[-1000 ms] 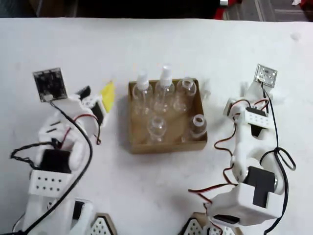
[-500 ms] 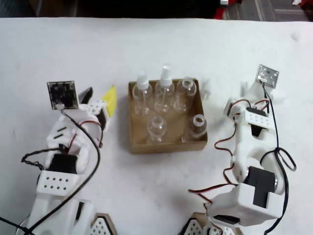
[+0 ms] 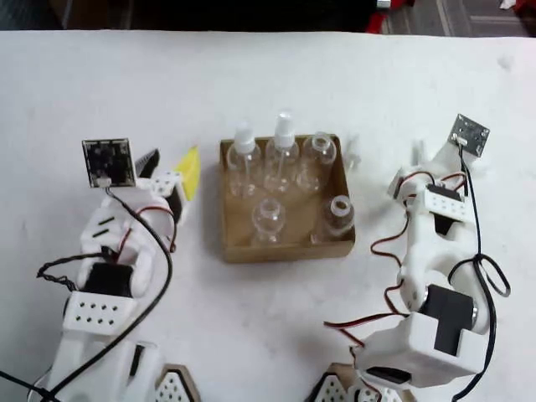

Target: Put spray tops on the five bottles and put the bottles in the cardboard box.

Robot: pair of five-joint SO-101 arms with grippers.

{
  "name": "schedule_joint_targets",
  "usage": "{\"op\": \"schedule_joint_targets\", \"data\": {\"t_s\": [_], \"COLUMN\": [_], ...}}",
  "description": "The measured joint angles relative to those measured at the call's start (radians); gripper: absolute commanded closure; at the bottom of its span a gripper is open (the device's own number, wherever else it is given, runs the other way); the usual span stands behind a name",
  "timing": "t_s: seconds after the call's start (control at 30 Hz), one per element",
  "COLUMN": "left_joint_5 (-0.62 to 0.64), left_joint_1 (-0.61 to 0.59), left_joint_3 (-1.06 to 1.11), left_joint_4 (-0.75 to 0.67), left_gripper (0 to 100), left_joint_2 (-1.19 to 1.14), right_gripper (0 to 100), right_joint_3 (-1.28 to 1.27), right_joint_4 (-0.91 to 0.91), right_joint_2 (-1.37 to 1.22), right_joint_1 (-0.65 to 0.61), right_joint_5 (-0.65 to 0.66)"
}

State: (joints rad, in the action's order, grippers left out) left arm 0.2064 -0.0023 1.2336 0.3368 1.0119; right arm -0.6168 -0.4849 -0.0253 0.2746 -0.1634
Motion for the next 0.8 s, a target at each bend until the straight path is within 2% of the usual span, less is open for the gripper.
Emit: {"op": "schedule_joint_targets", "data": {"t_s": [0.17, 0.3, 0.57, 0.8], "left_joint_5": [-0.011, -0.061, -0.077, -0.077], "left_joint_1": [0.000, 0.000, 0.000, 0.000], "left_joint_3": [0.000, 0.015, 0.078, 0.081], "left_joint_4": [0.000, -0.054, -0.161, -0.164], "left_gripper": [79, 79, 79, 79], "left_joint_2": [0.000, 0.000, 0.000, 0.000], "right_gripper": [87.8, 87.8, 87.8, 87.8], "right_joint_3": [0.052, 0.133, 0.350, 0.651], "right_joint_4": [-0.063, -0.198, -0.436, -0.568], "right_joint_2": [0.000, 0.000, 0.000, -0.051], "right_joint_1": [0.002, 0.002, 0.003, 0.095], "right_joint_5": [0.000, 0.000, 0.000, 0.000]}}
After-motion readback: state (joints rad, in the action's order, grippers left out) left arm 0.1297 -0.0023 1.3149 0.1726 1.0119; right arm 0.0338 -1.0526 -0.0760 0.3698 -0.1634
